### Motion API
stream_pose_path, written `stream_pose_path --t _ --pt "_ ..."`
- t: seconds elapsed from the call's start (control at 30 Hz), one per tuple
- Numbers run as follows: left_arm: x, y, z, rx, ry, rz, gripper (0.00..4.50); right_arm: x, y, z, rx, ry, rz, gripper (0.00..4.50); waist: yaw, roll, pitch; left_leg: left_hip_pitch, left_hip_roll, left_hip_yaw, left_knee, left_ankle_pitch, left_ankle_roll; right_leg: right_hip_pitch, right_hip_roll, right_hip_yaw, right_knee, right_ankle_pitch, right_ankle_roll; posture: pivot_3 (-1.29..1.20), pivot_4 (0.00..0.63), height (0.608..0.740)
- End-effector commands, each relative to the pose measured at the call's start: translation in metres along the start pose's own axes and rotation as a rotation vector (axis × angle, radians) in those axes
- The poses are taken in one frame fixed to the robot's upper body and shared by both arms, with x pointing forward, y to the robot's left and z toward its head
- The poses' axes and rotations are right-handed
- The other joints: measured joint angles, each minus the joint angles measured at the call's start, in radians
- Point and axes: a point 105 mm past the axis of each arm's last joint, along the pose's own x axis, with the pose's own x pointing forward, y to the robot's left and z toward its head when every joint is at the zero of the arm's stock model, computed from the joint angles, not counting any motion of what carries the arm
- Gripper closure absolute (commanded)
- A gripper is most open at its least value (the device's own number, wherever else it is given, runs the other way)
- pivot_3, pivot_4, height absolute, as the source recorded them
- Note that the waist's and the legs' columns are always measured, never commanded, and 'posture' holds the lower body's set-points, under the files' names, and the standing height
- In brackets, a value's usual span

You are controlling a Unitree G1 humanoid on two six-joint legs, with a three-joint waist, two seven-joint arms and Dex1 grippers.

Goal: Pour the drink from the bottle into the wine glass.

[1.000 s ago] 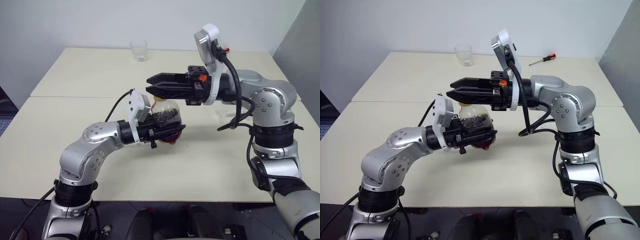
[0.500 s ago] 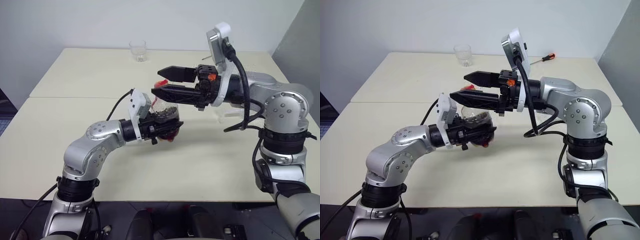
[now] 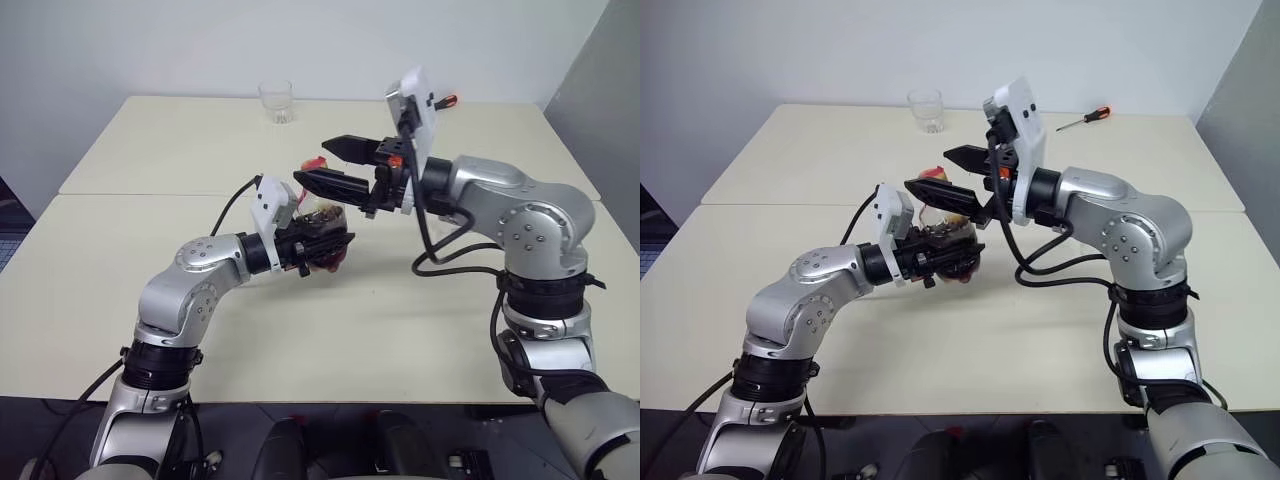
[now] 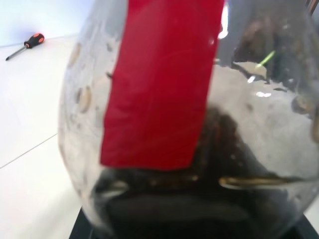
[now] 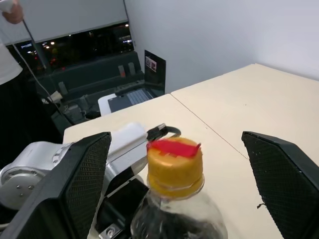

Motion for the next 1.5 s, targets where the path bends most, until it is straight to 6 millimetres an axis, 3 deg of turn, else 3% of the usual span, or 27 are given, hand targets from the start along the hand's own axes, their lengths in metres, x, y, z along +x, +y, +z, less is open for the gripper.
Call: stream_pose_path --t 0.03,0.67,0.77,1.0,1.03,1.27,1.5 --pt "0.002 -0.001 0.018 0.086 -0.048 -0.026 2.50 0.006 0.000 0.018 -0.034 -0.048 -0.027 0.02 0.000 0.000 0.000 0.000 0.000 0.000 0.000 0.000 0.000 0.000 0.000 0.000 0.000 0.000 0.000 0.00 0.150 0.740" --pt "0.005 0.005 0.021 0.114 -0.058 -0.019 2.50 0.018 0.009 0.017 0.008 -0.048 0.011 0.02 0.000 0.000 0.000 -0.001 0.000 0.000 -0.001 0.000 0.000 0.000 0.000 0.000 -0.001 0.000 0.000 0.00 0.150 0.740" --pt "0.006 0.004 0.022 0.115 -0.060 -0.023 2.50 0.018 0.009 0.016 0.012 -0.044 0.015 0.62 0.000 0.000 0.000 -0.001 0.000 0.000 -0.001 0.000 0.000 0.000 0.000 0.000 -0.001 0.000 0.000 0.00 0.150 0.740" --pt "0.007 0.004 0.022 0.115 -0.060 -0.029 2.50 0.017 0.007 0.016 0.021 -0.048 0.013 3.08 0.000 0.000 0.000 -0.001 0.000 -0.001 -0.001 0.000 0.000 0.000 0.000 -0.001 -0.001 0.000 0.000 0.00 0.150 0.740" --pt "0.007 0.004 0.023 0.115 -0.060 -0.030 2.50 0.017 0.007 0.016 0.020 -0.047 0.012 3.27 0.000 0.000 0.000 -0.001 0.000 0.000 -0.001 0.000 0.000 0.000 0.000 0.000 -0.001 0.000 0.000 0.00 0.150 0.740" --pt "0.007 -0.001 0.026 0.113 -0.067 -0.040 2.50 0.016 0.007 0.015 0.003 -0.043 0.032 3.27 0.000 0.000 0.000 -0.001 0.000 0.000 -0.001 0.000 0.000 0.000 0.000 0.000 -0.001 0.000 0.000 0.00 0.150 0.740" --pt "-0.001 -0.049 0.034 0.036 -0.112 -0.151 2.50 0.010 0.028 0.021 -0.028 -0.085 0.315 3.27 -0.003 0.000 0.000 -0.001 0.001 0.000 -0.001 0.000 0.000 0.000 -0.001 0.000 -0.003 0.000 0.000 0.00 0.150 0.740"
